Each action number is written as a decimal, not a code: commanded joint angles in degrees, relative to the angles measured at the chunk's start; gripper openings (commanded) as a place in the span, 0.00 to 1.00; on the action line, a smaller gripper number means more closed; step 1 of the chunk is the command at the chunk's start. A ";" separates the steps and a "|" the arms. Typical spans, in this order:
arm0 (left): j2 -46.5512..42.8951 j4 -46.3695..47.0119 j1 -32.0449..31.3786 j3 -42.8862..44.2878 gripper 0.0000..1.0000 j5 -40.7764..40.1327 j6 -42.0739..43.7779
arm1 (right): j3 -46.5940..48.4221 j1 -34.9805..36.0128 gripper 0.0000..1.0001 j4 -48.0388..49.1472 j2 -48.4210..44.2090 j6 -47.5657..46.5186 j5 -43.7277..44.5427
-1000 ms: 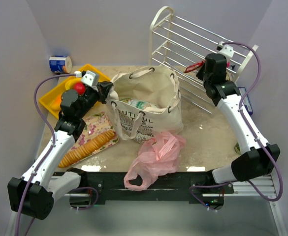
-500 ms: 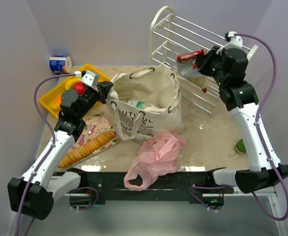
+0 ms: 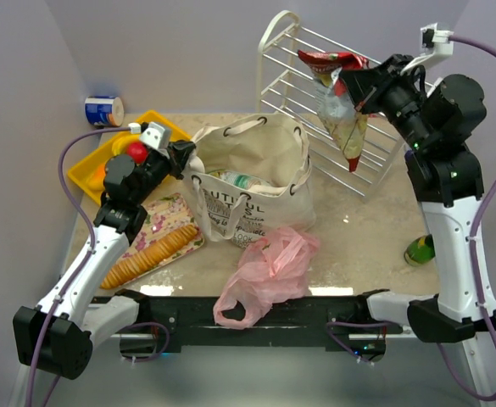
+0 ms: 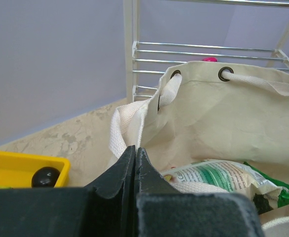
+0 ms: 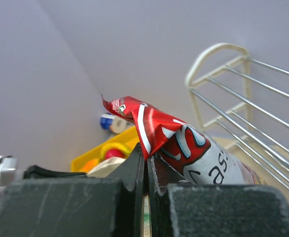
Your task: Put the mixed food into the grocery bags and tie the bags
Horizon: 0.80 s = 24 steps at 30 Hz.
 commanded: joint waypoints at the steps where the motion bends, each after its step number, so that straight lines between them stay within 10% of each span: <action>1: -1.20 5.90 -0.11 0.11 0.00 1.19 -0.22 | 6.29 0.24 0.00 9.87 0.85 4.15 -13.63; 16: -1.37 6.42 -0.20 0.64 0.00 3.82 -0.75 | 9.21 18.25 0.00 15.51 9.55 7.50 -8.82; 24: -1.46 6.51 -0.29 0.20 0.00 3.30 -0.40 | -4.38 25.29 0.00 18.13 7.62 7.94 -4.51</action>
